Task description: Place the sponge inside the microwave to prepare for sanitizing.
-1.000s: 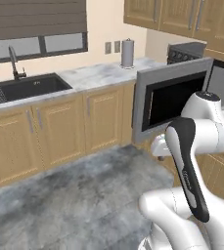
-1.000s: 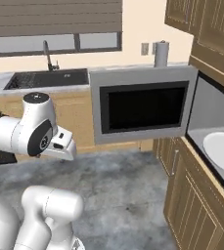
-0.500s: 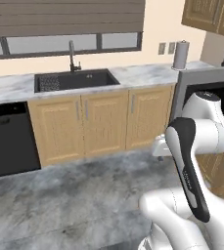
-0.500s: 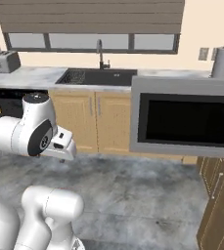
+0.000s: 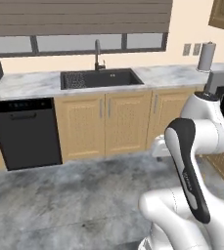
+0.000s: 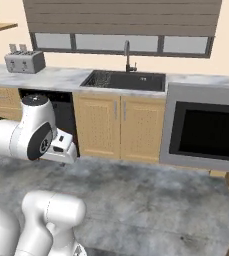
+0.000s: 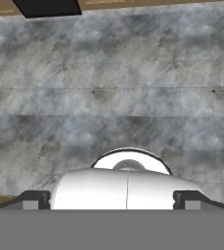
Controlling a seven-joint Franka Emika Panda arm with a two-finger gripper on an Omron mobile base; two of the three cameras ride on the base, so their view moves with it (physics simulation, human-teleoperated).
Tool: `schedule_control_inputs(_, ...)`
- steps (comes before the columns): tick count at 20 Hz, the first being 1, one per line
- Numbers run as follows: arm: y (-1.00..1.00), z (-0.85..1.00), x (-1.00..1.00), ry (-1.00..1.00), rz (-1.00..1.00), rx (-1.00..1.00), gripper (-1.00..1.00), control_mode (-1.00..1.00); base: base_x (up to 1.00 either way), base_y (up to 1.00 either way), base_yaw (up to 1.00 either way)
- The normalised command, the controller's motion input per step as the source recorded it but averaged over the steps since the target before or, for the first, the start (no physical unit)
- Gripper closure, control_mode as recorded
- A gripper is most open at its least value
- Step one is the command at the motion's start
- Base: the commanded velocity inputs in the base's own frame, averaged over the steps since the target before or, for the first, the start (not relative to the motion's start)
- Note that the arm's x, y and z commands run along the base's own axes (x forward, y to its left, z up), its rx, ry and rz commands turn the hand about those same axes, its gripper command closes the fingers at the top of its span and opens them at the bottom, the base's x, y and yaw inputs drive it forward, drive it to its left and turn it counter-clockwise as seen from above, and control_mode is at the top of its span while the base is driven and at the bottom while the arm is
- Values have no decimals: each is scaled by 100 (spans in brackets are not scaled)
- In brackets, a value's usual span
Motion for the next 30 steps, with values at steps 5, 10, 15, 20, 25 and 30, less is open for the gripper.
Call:
schedule_control_inputs(5, 0, 0, 0, 0, 0, 0, -100, 100, 84, 28, -4)
schedule_control_inputs(10, 0, 0, 0, 0, 0, 0, -100, 100, 91, 34, -13)
schedule_control_inputs(15, 0, 0, 0, 0, 0, 0, -100, 100, 72, 59, -25)
schedule_control_inputs(20, 0, 0, 0, 0, 0, 0, -100, 100, 89, 51, -49)
schedule_control_inputs(25, 0, 0, 0, 0, 0, 0, -100, 100, 87, 46, -69)
schedule_control_inputs(30, 0, 0, 0, 0, 0, 0, -100, 100, 63, 48, -76)
